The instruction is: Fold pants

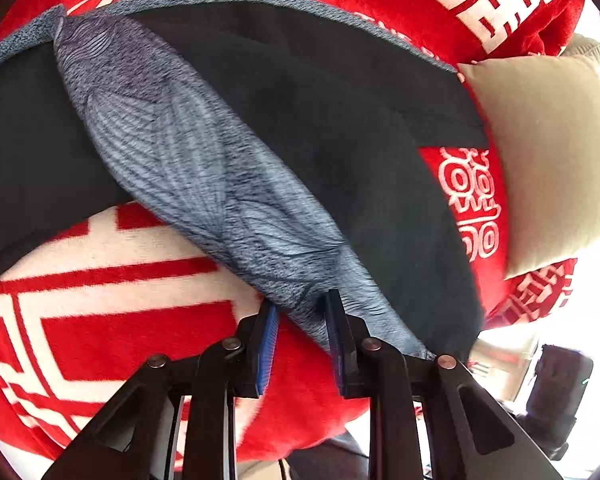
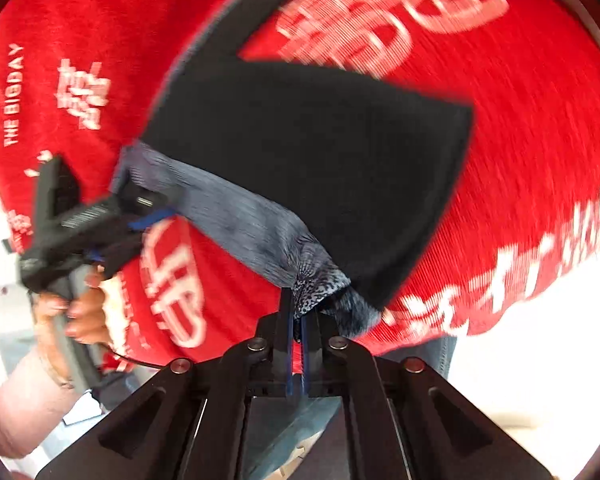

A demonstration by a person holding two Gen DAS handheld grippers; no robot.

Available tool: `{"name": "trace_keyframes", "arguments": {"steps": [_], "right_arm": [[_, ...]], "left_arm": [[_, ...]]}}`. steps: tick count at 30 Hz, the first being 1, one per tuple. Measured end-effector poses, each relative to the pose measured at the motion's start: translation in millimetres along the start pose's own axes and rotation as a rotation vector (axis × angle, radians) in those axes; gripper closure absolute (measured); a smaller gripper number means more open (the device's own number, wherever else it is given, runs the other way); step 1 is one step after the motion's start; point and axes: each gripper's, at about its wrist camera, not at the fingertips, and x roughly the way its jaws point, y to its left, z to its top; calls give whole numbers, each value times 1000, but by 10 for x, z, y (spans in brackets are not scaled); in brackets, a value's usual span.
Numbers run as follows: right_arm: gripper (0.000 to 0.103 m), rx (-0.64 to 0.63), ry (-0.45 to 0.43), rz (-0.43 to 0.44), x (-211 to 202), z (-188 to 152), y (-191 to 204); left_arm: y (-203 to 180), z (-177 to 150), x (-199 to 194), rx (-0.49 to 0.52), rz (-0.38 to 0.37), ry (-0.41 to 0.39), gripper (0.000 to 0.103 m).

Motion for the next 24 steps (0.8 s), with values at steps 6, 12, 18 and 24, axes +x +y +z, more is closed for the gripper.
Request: {"name": "trace_keyframes", "arguments": {"steps": [6,12,18,24], "right_arm": [[100,-119,-69,78,-600,825,321],[100,-233,-142,32,-953,1968,609],[100,-233,-146,-75,-810,2997,603],[96,-311,-80,-266,-259,3497,620]], "left_arm": [[-223,263,-368,-25,-26,-86,78],[-526,760,-815,3,47,-252,78],[-512,967,-982,-29,256,-383,24],[-260,1010,-612,-57,383,-300,24]]}}
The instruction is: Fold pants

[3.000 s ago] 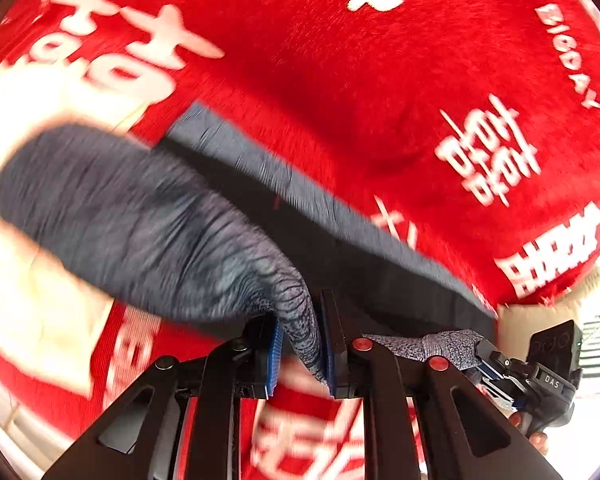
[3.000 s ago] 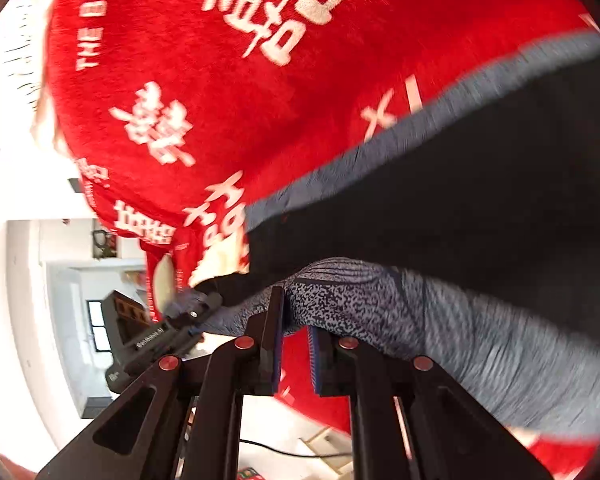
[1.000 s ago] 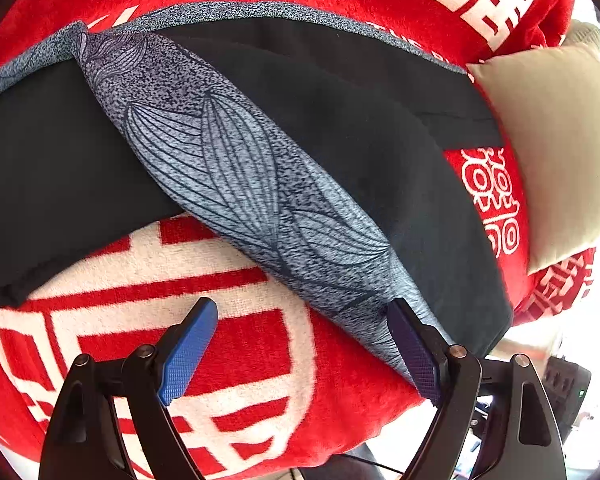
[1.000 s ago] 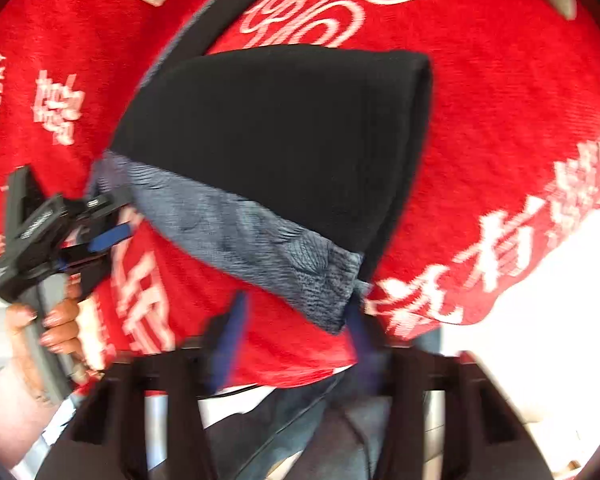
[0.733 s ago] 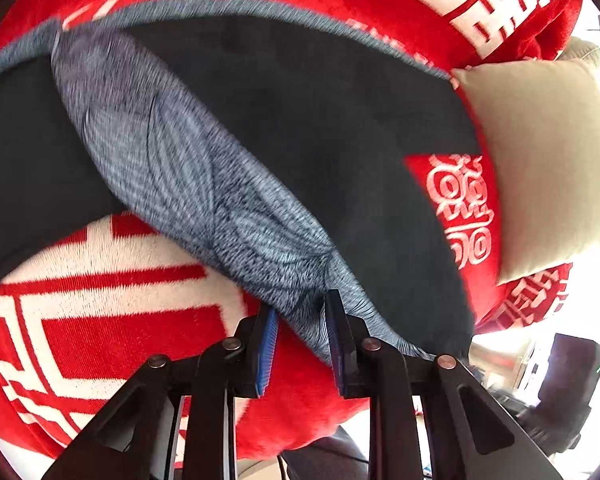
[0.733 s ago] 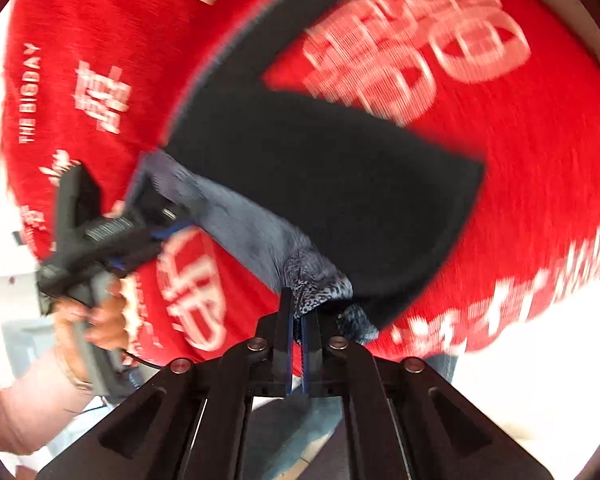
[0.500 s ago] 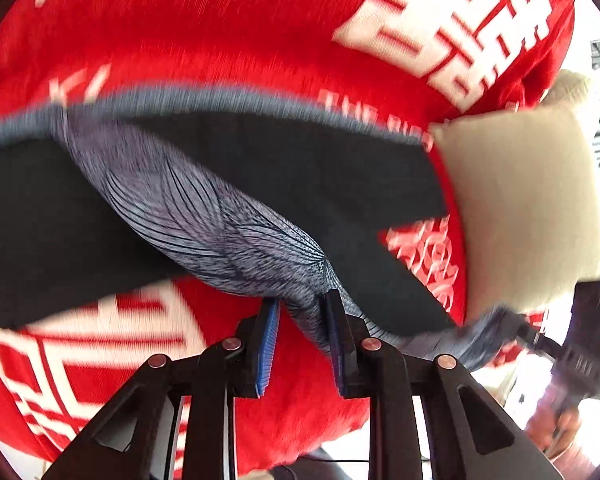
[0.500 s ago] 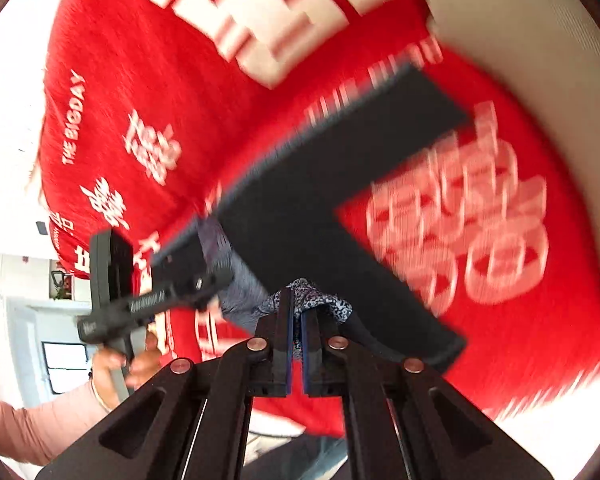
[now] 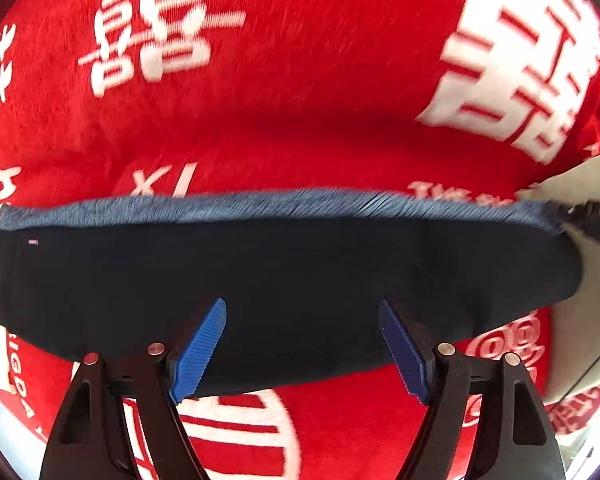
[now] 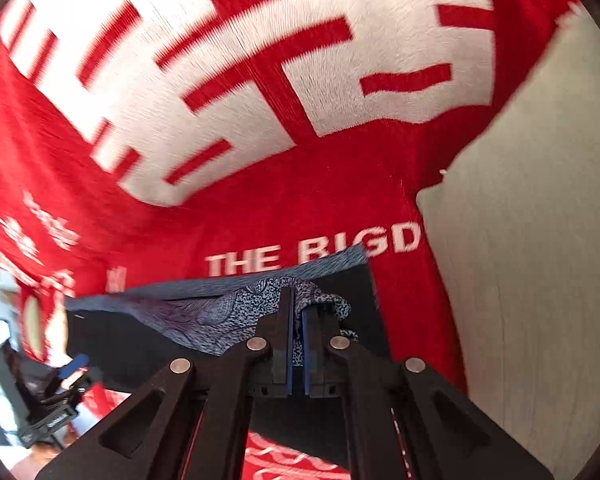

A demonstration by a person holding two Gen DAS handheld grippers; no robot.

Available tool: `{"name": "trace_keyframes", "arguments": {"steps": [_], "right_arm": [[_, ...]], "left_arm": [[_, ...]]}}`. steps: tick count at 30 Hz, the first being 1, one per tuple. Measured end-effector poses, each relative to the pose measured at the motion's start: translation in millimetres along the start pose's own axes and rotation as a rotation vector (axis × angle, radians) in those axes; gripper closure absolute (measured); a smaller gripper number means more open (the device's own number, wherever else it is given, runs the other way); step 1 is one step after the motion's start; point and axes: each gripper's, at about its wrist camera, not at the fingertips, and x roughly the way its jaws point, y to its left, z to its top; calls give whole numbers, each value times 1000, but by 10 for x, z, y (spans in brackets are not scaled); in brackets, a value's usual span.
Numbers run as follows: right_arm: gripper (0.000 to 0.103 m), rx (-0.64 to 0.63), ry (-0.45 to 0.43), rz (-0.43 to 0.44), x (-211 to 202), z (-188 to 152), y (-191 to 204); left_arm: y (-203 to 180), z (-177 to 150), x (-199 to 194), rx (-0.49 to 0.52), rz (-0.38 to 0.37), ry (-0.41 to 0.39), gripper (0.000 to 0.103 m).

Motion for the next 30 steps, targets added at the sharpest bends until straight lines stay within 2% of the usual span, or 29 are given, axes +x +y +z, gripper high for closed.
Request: {"name": "trace_keyframes", "arguments": {"steps": [1,2,3,5,6,8,11,12,16,17,18,19,21,23,26,28,30], "right_arm": [[92,-10,21,-26,81,47,-4],[80,-8,39,-46,133,66,-21],[54,5,43,-49,140,76,-45],[23,31,-25,-88,2,71,-85],[24,36,-69,-82,-89,66,-102],[26,41,-92,-38,-199,11,-117],[60,19,-65,-42,-183,-58,-90],[64,-10,-36,-74,-87,-101,-59],[68,-36,44,-103,327,-185,-66],[71,-39,59,-126,444,-209,-97],[75,-39,71,-150,584,-223,-158],[75,-39,52,-150,614,-223,-189],[75,-52,15,-156,571,-207,-180],[75,-47,14,-173,528,-218,-172],[67,26,0,-207,359,-294,-238],[57,79,-3,-187,265,-389,-291],[54,104,0,-160,161,-596,-297]], "left_arm": [[9,0,77,-2,22,12,24],[27,6,120,-5,34,17,24],[73,2,148,-9,44,21,24],[94,57,211,-15,59,22,24],[88,85,232,-14,61,20,24],[61,149,285,-3,64,19,24],[-49,234,437,40,80,21,24],[-94,256,512,57,94,26,24],[-153,242,857,63,135,88,24],[-125,210,915,50,130,85,20],[-95,190,918,42,138,65,10],[-53,180,927,34,140,60,8],[67,188,930,-11,98,85,8],[140,204,872,-13,124,94,8],[275,190,692,-15,168,63,8],[449,152,547,-49,179,48,8],[683,102,412,-91,202,37,8]]}}
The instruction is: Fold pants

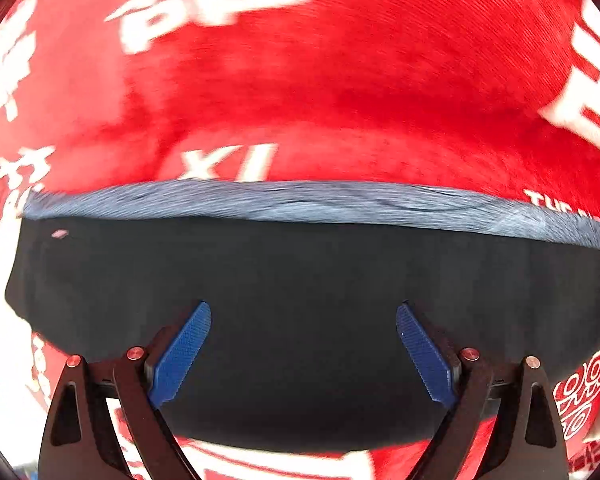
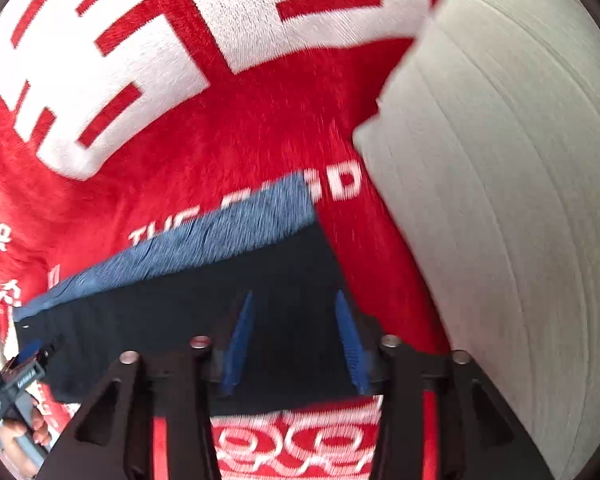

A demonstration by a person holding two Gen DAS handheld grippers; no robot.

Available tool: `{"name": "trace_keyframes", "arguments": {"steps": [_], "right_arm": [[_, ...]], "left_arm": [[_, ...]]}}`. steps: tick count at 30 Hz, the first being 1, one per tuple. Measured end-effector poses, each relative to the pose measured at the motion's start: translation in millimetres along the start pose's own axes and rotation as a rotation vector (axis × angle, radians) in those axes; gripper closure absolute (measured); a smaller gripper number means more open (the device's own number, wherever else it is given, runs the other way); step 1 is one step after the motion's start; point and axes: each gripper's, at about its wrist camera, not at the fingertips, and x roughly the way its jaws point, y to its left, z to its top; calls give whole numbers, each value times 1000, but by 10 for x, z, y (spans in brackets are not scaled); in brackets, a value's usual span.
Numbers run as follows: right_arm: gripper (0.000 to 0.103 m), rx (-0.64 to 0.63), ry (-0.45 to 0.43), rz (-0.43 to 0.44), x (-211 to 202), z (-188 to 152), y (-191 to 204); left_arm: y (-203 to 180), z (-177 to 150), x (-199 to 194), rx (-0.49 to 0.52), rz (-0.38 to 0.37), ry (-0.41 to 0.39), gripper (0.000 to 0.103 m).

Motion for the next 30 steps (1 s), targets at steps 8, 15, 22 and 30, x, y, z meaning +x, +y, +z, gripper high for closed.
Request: {"name": "trace_keyframes", "arguments": {"steps": [8,15,22,30], "right_arm": [[54,-8,60,52,-126,-762,358],[53,-54,85,85,-74,-1292,1012],[44,-36,112,337,4,-1630,1889],[43,6,267,591,808,-2139,3212]], "left_arm": [[928,49,-16,-132,83,-40,8],[1178,457,774,-108,122,-35,4],[2325,436,491,-151,132,-51,4],[3525,-21,793,-165,142,-17,0]]}}
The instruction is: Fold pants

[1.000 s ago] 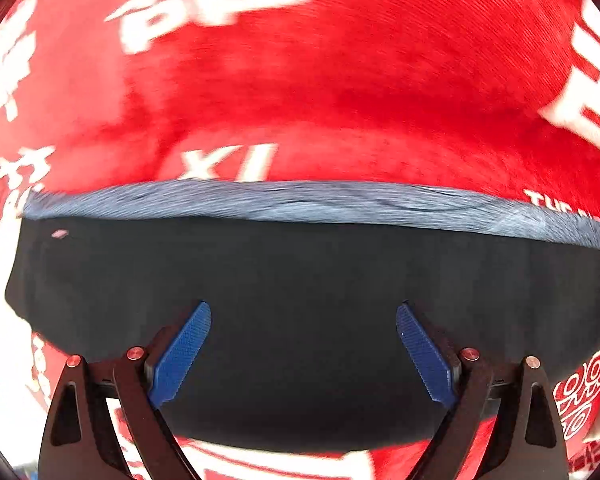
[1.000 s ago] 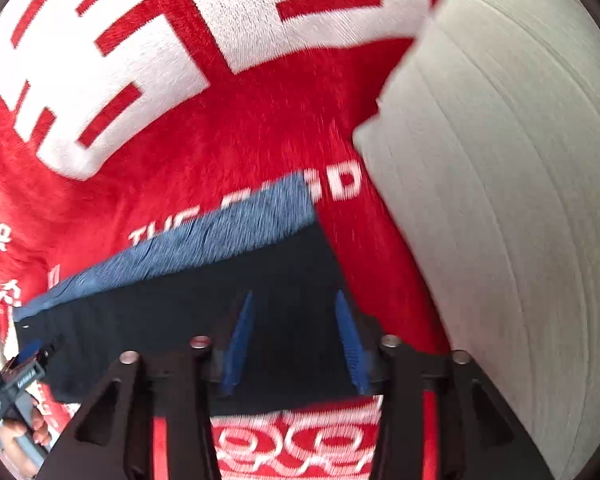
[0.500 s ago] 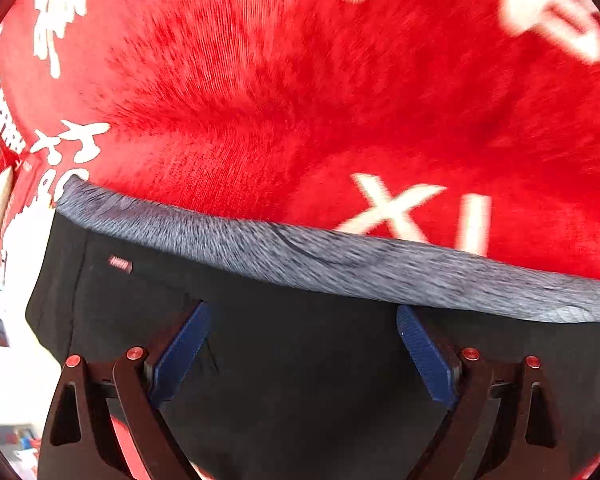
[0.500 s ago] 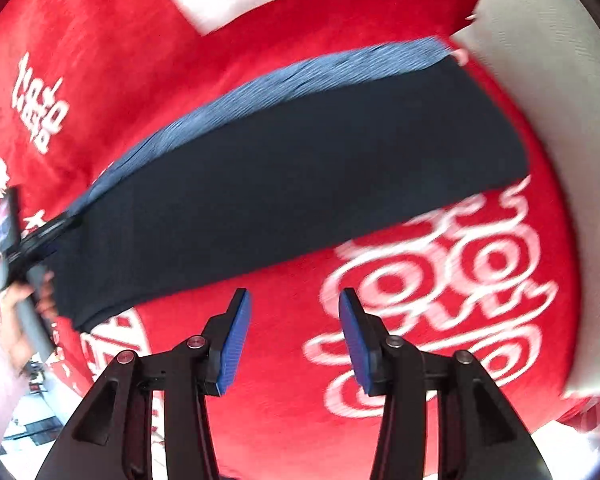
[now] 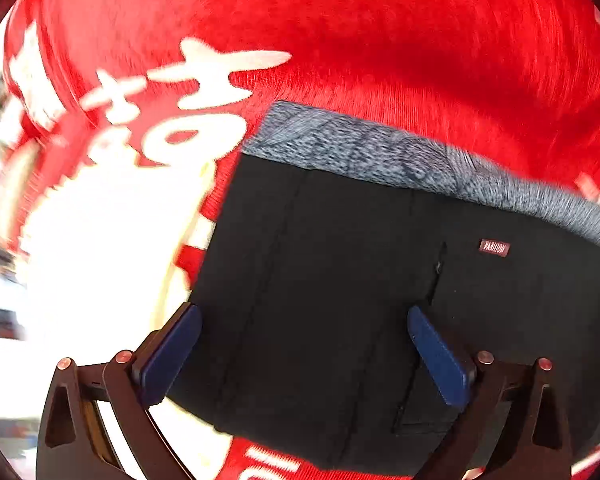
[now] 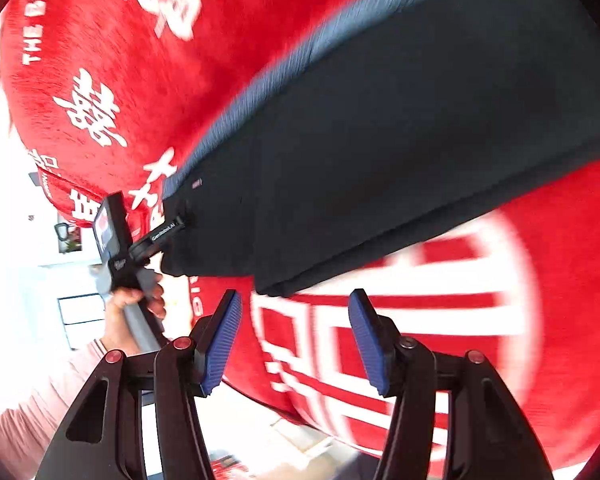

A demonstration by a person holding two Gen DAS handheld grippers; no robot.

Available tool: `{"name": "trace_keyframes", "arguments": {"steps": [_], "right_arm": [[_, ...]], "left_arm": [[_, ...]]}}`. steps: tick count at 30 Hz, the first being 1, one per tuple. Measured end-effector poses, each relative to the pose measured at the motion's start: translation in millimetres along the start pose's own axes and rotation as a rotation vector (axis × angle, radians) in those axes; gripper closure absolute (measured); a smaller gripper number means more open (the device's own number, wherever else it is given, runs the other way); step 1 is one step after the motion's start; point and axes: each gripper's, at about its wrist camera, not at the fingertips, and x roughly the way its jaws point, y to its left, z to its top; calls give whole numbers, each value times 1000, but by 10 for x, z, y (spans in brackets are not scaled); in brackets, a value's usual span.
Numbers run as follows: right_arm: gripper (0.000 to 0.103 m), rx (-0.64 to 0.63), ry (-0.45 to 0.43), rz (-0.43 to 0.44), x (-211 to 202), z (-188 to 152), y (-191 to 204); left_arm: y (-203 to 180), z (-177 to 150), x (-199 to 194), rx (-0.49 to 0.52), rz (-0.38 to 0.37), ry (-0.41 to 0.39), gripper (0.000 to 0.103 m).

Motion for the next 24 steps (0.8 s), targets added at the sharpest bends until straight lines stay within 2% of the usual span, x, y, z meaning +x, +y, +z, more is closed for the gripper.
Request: {"name": "trace_keyframes", "arguments": {"steps": [4,7,10,11,12,14,15,17,19,21,22,24], "right_arm": [[43,6,-7,16,287,-21,108],[43,7,-28,16,437,67,234],[45,41,-38,2,500,158,189],[60,72,-40,4,512,178,151],[95,103,-36,-8,508,193,123],[94,121,-32,-41,482,249,182],[94,92,-58,-37,396,250,285],[95,-3,-91,-101,287,171,440],[96,22,-53,-157,381,82,305],[97,122,-15,-141,487,0,51],[97,125,-19,-122,469,-12,47],[95,58,1,-148,387,-33,138]], "left_arm": [[19,-31,-2,17,-11,-31,0],[95,-49,15,11,-57,-36,0],[194,-14,99,12,-94,-33,0],[219,-10,109,22,-95,-36,0],[200,-42,83,32,-93,-36,0],[228,-33,84,69,-86,-38,0],[165,-40,33,86,-83,-41,0],[151,-49,24,110,-87,-51,0],[147,-53,33,112,-95,-57,0],[165,-43,56,108,-95,-58,0],[169,-18,88,108,-91,-53,0],[161,21,53,95,-79,-24,0]]}}
